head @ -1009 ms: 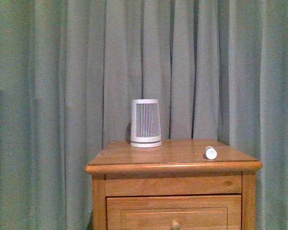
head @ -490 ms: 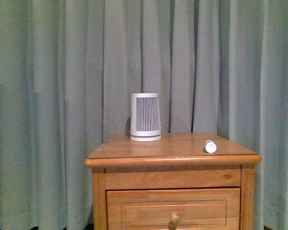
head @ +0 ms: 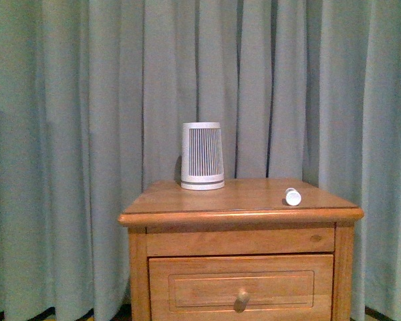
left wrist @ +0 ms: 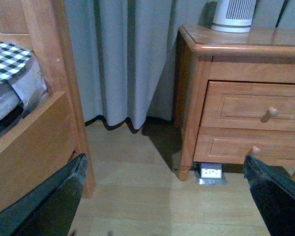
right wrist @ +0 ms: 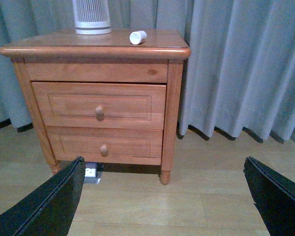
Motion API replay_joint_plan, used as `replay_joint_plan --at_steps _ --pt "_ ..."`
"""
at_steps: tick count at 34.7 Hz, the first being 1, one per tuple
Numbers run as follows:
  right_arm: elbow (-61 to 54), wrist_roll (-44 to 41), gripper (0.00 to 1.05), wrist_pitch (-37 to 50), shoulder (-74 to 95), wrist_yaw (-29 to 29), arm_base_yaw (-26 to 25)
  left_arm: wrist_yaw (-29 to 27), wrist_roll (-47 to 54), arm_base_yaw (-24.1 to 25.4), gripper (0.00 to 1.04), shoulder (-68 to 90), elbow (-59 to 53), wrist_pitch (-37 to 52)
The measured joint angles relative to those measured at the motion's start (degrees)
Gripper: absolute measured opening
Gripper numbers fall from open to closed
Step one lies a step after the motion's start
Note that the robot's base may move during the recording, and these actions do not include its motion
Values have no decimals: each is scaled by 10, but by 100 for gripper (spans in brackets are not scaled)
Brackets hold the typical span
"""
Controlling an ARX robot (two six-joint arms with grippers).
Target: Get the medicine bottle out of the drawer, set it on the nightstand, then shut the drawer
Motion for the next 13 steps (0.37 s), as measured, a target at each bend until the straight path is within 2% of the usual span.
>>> replay_joint_plan --at_steps 13 --pt "0 0 98 0 0 0 0 0 0 0 98 0 0 0"
